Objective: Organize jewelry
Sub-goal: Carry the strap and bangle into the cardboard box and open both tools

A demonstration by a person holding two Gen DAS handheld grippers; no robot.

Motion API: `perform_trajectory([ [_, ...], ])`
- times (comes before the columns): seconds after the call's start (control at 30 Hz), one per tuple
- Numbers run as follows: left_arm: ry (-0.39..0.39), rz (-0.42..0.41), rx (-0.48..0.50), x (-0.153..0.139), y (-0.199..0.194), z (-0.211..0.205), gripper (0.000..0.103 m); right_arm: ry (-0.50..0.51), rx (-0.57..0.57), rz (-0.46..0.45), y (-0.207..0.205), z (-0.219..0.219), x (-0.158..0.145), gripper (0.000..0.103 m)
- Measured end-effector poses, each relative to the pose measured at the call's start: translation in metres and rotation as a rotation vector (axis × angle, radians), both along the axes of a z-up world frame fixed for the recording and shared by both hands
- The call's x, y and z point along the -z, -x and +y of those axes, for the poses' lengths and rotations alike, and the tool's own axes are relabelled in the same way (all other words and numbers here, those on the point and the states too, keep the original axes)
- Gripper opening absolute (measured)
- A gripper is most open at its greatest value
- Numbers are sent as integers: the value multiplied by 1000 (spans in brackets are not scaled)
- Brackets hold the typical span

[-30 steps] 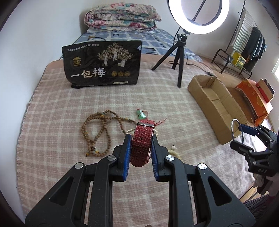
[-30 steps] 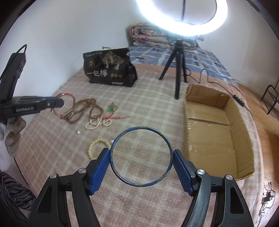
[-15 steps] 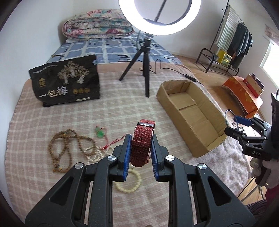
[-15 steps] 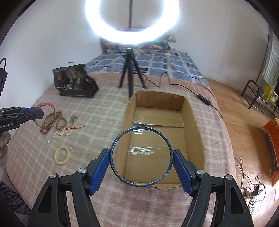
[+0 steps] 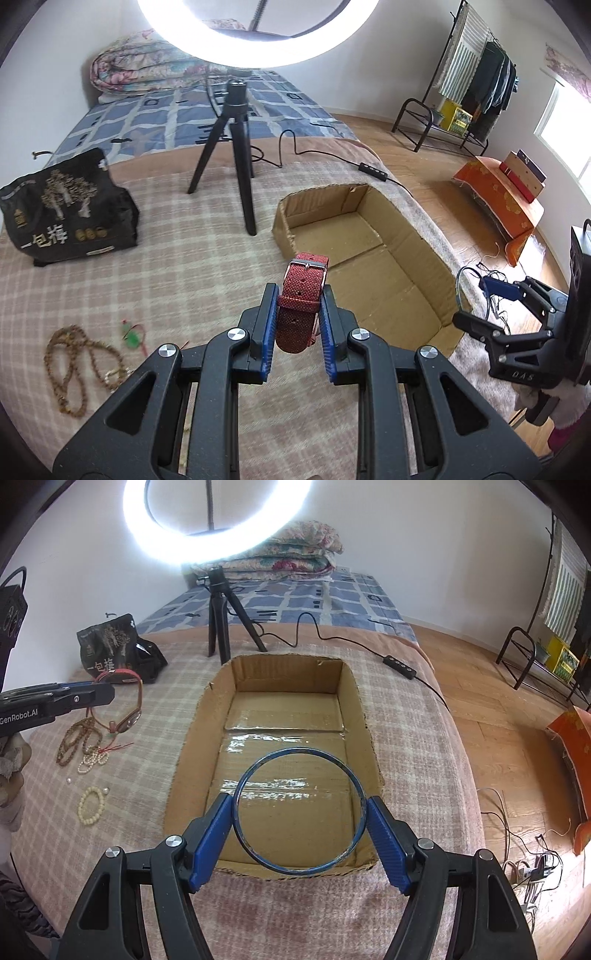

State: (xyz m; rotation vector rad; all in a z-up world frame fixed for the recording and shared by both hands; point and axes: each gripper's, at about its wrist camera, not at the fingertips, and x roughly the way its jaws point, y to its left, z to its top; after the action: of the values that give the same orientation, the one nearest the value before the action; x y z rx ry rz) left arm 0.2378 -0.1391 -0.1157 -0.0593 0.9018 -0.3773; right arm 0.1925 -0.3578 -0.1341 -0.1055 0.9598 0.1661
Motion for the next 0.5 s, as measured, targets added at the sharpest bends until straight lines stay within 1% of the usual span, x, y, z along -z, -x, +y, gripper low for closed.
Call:
perform_trajectory([
  [0.3,12,-7,22,8,-33,-35,21,-11,17,10,-10,-13,11,75],
  [0.5,3,-7,44,14,-41,-50,21,-18,24,25,-13,-17,19,75],
])
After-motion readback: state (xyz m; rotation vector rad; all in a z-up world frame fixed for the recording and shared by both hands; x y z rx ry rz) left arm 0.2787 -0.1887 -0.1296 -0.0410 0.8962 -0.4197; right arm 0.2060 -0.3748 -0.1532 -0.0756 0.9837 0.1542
